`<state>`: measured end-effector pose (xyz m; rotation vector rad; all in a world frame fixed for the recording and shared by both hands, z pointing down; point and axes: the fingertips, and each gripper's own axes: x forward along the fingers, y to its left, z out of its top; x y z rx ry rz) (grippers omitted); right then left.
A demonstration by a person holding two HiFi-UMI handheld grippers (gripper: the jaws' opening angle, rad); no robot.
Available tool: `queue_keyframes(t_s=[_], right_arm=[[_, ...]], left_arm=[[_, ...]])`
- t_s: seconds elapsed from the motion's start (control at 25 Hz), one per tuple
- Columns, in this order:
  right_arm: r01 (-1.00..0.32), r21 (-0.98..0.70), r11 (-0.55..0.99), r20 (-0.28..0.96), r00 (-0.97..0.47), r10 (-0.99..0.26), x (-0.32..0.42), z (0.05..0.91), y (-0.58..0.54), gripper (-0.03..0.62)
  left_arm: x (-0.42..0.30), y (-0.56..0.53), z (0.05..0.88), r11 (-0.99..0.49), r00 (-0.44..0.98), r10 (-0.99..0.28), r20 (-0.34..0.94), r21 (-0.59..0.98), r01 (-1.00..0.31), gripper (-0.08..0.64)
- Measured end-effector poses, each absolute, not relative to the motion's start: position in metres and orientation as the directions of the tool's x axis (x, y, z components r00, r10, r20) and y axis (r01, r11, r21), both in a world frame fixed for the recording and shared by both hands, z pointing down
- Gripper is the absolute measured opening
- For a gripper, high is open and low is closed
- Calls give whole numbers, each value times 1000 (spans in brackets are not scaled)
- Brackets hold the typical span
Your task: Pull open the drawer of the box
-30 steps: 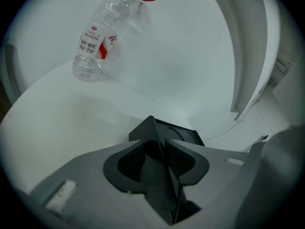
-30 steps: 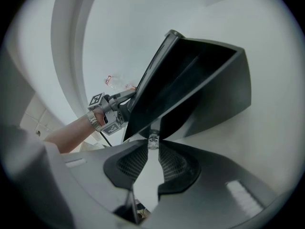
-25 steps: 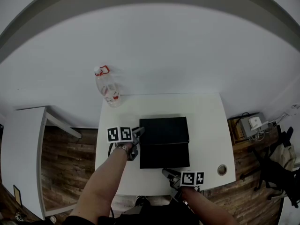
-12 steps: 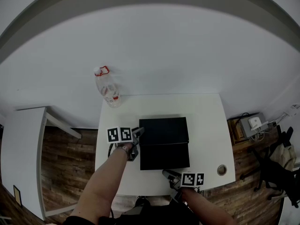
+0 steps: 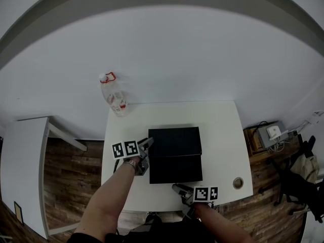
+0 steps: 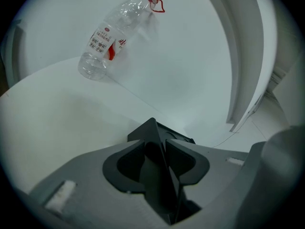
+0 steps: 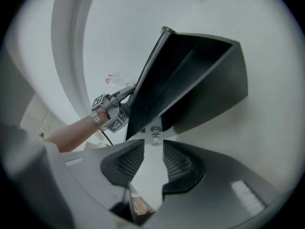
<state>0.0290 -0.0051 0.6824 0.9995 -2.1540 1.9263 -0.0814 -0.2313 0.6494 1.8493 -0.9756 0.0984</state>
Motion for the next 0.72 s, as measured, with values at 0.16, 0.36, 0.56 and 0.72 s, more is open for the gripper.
queue_keyframes(t_s=[0.16, 0.36, 0.56, 0.72], right_arm=[[-504, -863, -12, 466, -789, -401, 32, 676, 8, 130], [-474, -880, -18, 437, -796, -418, 43, 659, 22, 104], [-368, -927, 65, 293, -823, -488, 55, 611, 19, 5], [-309, -929, 204, 160, -831, -532, 67, 550, 5, 5]], left_arm=[[-82, -228, 646, -200, 680, -588, 439, 735, -648, 146], [-99, -229, 633, -206, 664, -629, 404, 737, -644, 143], [-100, -196, 592, -325, 751, -600, 276, 774, -544, 3], [-84, -138, 550, -443, 848, -508, 152, 798, -409, 2]])
